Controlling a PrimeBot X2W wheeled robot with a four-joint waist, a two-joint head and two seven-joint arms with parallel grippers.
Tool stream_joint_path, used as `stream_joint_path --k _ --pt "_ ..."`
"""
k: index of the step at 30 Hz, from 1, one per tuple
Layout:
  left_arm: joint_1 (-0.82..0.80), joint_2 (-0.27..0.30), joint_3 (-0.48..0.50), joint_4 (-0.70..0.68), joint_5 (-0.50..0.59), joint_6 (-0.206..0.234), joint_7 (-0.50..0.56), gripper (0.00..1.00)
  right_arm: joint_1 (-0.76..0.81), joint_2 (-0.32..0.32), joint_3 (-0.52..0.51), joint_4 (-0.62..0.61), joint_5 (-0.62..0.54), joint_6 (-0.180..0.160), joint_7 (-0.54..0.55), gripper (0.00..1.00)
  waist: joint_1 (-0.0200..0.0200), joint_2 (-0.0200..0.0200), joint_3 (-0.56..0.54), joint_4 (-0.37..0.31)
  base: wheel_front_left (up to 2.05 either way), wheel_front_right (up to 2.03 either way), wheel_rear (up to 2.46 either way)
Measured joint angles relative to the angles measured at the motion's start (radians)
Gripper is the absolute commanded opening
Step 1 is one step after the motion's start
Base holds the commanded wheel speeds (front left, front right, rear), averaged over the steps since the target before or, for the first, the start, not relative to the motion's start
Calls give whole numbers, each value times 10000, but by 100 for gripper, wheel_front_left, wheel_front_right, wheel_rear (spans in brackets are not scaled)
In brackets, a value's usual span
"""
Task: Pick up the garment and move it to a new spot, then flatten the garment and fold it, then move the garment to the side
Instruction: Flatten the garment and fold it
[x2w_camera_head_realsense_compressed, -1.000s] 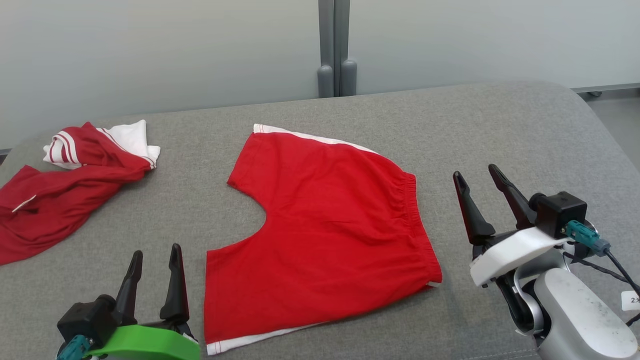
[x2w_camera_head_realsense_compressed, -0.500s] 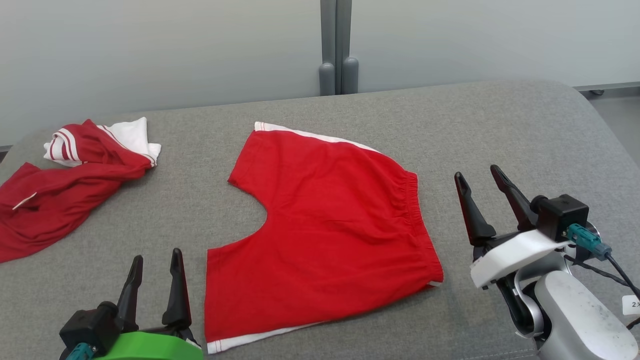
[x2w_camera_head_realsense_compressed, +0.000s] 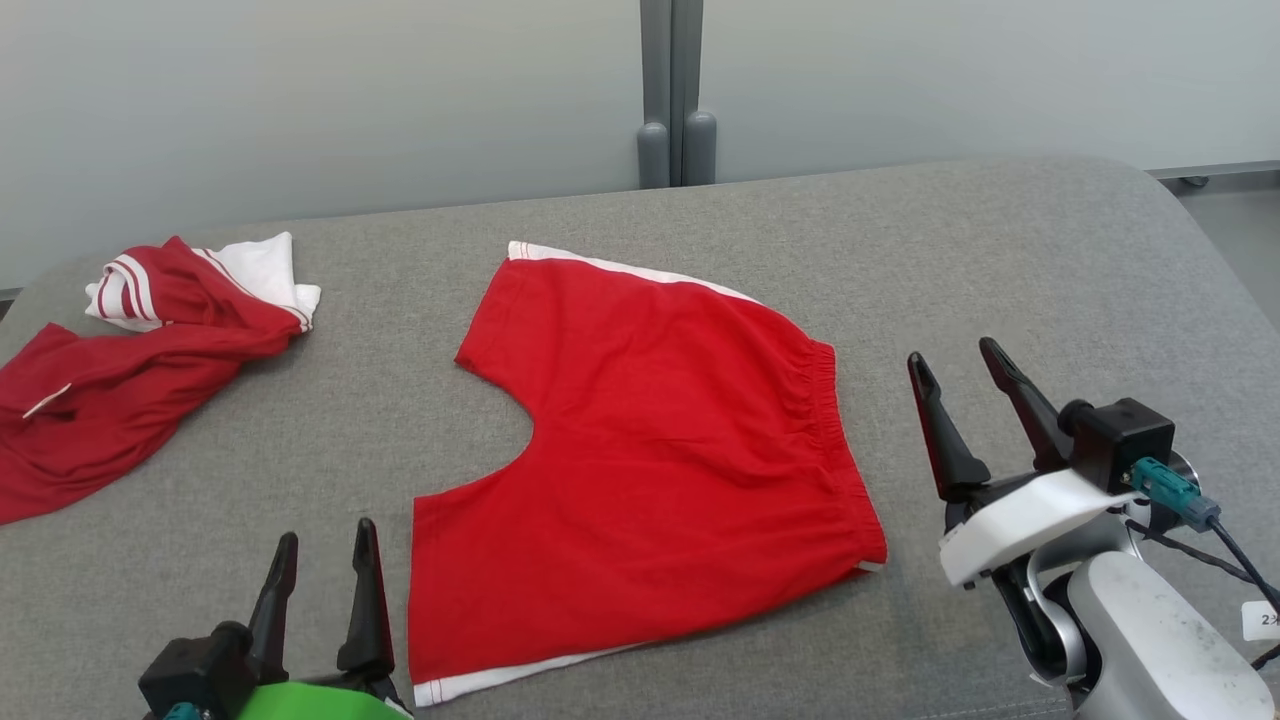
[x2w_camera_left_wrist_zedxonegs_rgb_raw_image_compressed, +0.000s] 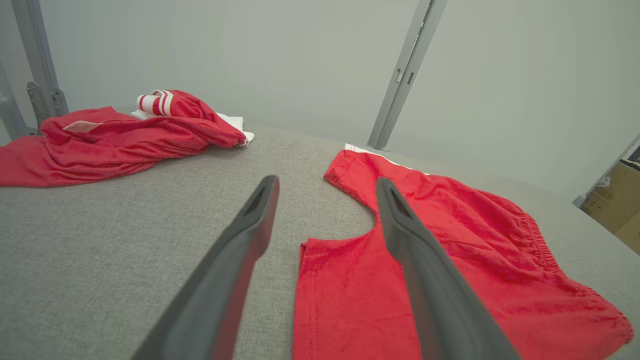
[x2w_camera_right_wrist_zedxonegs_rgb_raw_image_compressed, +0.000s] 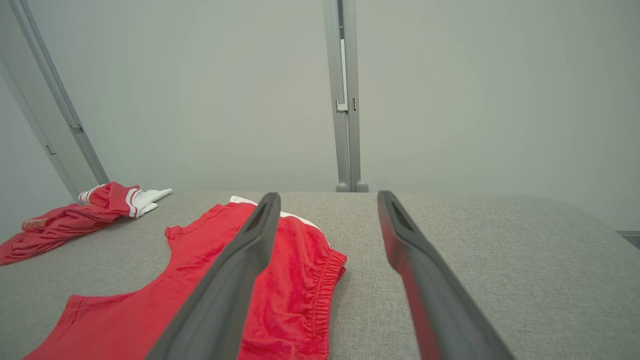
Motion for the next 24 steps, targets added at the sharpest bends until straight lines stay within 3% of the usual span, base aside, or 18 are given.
stream_joint_path --k 6,18,24 --pt "446 -105 -389 740 -180 -21 255 100 351 -209 449 533 -88 261 42 100 0 0 8 5 0 0 0" --pt "941 -96 -1012 2171 -617 -405 1371 100 997 -802 1676 1691 -305 1425 903 100 0 0 254 -5 0 0 0" --pt "737 -73 -1089 2696 -600 -508 1469 100 948 -750 1783 1933 -305 1615 957 100 0 0 459 -69 0 0 0"
